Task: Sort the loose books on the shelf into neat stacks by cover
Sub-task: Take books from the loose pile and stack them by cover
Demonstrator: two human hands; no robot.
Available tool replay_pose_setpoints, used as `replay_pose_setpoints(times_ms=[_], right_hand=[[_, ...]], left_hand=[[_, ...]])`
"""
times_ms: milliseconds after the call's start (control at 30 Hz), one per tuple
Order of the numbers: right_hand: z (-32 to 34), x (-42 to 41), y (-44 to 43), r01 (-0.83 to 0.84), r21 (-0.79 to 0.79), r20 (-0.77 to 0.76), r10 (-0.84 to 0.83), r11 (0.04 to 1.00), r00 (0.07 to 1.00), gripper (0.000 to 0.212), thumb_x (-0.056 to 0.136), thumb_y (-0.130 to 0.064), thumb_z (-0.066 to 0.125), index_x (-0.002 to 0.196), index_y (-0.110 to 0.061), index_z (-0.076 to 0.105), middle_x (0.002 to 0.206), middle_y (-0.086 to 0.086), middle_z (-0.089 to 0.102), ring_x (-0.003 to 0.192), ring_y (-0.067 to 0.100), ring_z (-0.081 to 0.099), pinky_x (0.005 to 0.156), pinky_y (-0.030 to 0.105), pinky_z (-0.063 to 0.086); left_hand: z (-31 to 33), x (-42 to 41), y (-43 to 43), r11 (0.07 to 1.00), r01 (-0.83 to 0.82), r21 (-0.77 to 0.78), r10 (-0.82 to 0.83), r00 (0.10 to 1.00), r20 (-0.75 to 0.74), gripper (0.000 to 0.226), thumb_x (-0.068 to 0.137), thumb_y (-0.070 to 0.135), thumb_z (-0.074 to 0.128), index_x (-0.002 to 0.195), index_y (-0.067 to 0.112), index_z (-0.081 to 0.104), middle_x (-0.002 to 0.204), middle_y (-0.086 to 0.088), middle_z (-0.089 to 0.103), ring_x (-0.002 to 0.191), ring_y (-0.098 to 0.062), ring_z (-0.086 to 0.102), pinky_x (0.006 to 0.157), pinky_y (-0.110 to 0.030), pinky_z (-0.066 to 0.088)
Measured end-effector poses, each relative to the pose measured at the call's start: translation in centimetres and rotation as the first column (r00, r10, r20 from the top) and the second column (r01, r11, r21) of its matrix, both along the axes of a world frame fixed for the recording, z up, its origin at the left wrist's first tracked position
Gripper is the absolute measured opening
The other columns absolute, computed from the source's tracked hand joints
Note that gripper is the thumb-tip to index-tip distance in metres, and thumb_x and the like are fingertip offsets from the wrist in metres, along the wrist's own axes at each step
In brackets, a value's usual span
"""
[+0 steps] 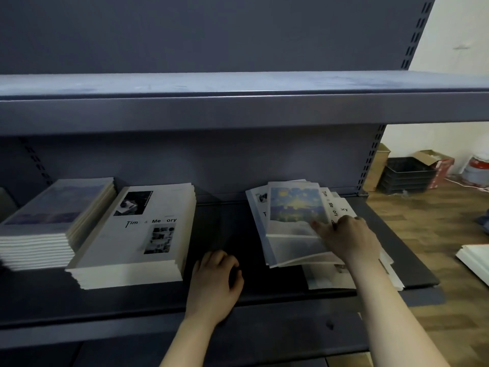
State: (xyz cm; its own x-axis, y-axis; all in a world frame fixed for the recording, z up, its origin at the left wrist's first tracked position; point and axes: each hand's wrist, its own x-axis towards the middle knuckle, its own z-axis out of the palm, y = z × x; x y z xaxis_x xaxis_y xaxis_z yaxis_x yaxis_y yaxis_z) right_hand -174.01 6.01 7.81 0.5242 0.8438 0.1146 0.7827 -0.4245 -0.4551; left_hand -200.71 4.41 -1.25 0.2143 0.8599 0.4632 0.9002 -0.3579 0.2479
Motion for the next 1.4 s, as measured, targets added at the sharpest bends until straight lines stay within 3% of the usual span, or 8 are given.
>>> replay_pose_setpoints(times_ms=[200,500,667,767,933,1100,1200,1400], right_hand=[[0.3,0.1,0.2,-0.015,-0.047,-0.016,0.014,0.999,1.000,0.064,0.078,-0.064,0.056,0.105,-0.006,0.068,0.111,0.013,0.057,0.096,0.034,0.060,0.070,0.031,0.040],[1.2,0.7,-0.2,-0.099,-0.052,-0.162,0.089,0.994,0.983,0.044,0.074,-0.048,0.069,0.073,-0.006,0.057,0.067,0.006,0.054,0.065,0.024,0.054,0.046,0.027,0.030],[1.7,1.1,-2.2,-0.175,-0.021,-0.247,0.164,0.984,0.955,0.042,0.079,-0.043,0.063,0.086,-0.004,0.053,0.074,0.010,0.063,0.064,0.024,0.060,0.051,0.027,0.041],[1.8,0.8,-3.6,-0.193,0.069,-0.519,0.201,0.979,0.831,0.028,0.089,-0.024,0.062,0.100,-0.003,0.048,0.074,0.016,0.063,0.050,0.022,0.059,0.047,0.030,0.048],[1.3,1.1,-4.7,-0.170,0.091,-0.711,0.184,0.981,0.679,0.035,0.091,-0.013,0.064,0.117,-0.002,0.044,0.069,0.019,0.063,0.042,0.022,0.055,0.037,0.024,0.042],[0.9,1.1,-5.3,-0.273,0.099,-0.771,0.247,0.957,0.587,0.027,0.091,-0.009,0.062,0.112,0.001,0.049,0.060,0.015,0.060,0.040,0.018,0.052,0.037,0.023,0.038],[1.0,0.6,-5.6,-0.386,0.105,-0.742,0.331,0.916,0.583,0.025,0.092,-0.012,0.062,0.110,-0.001,0.048,0.059,0.014,0.060,0.043,0.019,0.051,0.038,0.024,0.035],[1.6,-1.2,-5.7,-0.520,0.110,-0.545,0.489,0.847,0.681,0.030,0.081,-0.027,0.074,0.093,-0.013,0.051,0.061,-0.002,0.057,0.048,0.011,0.044,0.043,0.018,0.029]], left_hand=[[-0.1,-0.2,-0.2,1.000,0.015,-0.010,-0.015,1.000,0.013,0.027,0.083,0.043,0.040,0.090,0.029,0.062,0.093,0.012,0.054,0.086,-0.012,0.050,0.073,-0.027,0.040],[0.2,-0.1,-0.6,1.000,0.007,-0.023,-0.007,1.000,0.002,0.029,0.085,0.043,0.038,0.093,0.030,0.063,0.096,0.012,0.054,0.087,-0.010,0.051,0.074,-0.024,0.037],[0.5,0.5,-0.9,0.998,-0.017,-0.057,0.021,0.997,0.074,0.008,0.085,0.031,0.060,0.089,0.027,0.065,0.092,0.011,0.057,0.087,-0.014,0.053,0.072,-0.027,0.037],[1.4,1.9,-1.3,0.985,0.010,-0.171,0.033,0.969,0.245,0.014,0.092,0.033,0.052,0.092,0.027,0.065,0.094,0.013,0.056,0.092,-0.009,0.051,0.078,-0.030,0.040],[3.9,4.6,-1.4,0.919,0.143,-0.367,0.104,0.810,0.577,0.030,0.098,0.035,0.042,0.089,0.018,0.065,0.088,0.005,0.062,0.084,-0.009,0.057,0.075,-0.023,0.044],[5.2,6.1,-1.5,0.820,0.215,-0.530,0.292,0.640,0.711,0.044,0.091,0.049,0.051,0.086,0.008,0.065,0.077,-0.007,0.067,0.067,-0.013,0.061,0.060,-0.026,0.048],[5.5,5.9,-1.9,0.808,0.251,-0.533,0.356,0.513,0.781,0.045,0.085,0.046,0.063,0.080,0.002,0.059,0.072,-0.008,0.060,0.062,-0.014,0.056,0.050,-0.024,0.045],[6.5,4.4,-3.4,0.834,0.396,-0.385,0.313,0.235,0.920,0.019,0.089,0.021,0.062,0.098,0.006,0.054,0.096,-0.010,0.063,0.084,-0.021,0.065,0.056,-0.032,0.052]])
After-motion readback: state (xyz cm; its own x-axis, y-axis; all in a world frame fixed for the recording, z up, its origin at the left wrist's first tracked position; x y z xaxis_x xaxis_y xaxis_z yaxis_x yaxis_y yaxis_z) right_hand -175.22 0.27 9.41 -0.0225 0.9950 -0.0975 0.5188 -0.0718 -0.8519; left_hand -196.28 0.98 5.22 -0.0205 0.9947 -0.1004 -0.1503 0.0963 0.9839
